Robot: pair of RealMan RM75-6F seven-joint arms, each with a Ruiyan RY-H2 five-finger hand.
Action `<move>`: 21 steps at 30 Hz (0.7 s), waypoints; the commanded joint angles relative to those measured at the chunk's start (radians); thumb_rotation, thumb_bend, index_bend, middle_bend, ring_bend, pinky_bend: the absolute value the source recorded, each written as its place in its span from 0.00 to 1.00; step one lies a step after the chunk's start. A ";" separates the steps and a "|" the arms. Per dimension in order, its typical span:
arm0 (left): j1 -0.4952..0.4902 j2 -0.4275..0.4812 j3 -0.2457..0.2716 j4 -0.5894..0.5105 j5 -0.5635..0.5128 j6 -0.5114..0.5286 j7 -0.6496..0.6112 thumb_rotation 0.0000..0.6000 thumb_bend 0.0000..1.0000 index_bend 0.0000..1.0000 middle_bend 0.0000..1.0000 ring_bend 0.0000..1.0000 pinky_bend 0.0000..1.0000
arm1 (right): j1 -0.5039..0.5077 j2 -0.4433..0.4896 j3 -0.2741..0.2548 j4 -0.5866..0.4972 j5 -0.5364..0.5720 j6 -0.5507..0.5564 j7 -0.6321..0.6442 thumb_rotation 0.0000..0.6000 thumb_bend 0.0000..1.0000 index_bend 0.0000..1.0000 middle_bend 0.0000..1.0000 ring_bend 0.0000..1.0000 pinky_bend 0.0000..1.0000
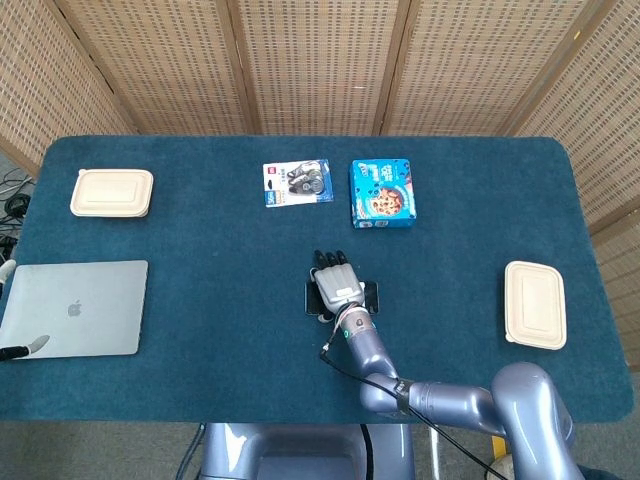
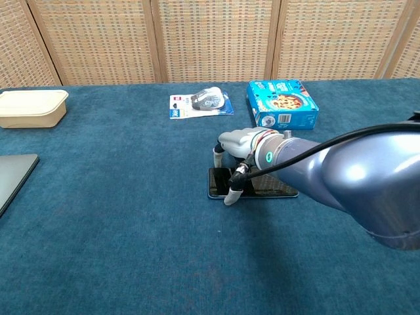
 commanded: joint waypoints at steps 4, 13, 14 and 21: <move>-0.002 -0.001 0.001 0.001 -0.002 -0.004 0.000 1.00 0.00 0.00 0.00 0.00 0.00 | -0.004 0.019 -0.008 -0.026 -0.006 0.001 0.014 1.00 0.15 0.47 0.00 0.00 0.00; -0.003 -0.001 0.003 -0.001 0.000 -0.005 0.001 1.00 0.00 0.00 0.00 0.00 0.00 | -0.049 0.112 0.006 -0.169 -0.149 -0.032 0.155 1.00 0.16 0.47 0.00 0.00 0.00; -0.004 0.000 0.003 -0.002 0.000 -0.006 0.001 1.00 0.00 0.00 0.00 0.00 0.00 | -0.060 0.135 0.007 -0.192 -0.188 -0.041 0.186 1.00 0.16 0.47 0.00 0.00 0.00; -0.004 0.000 0.006 -0.007 0.013 -0.001 0.003 1.00 0.00 0.00 0.00 0.00 0.00 | -0.127 0.237 0.028 -0.295 -0.353 -0.096 0.391 1.00 0.16 0.48 0.00 0.00 0.00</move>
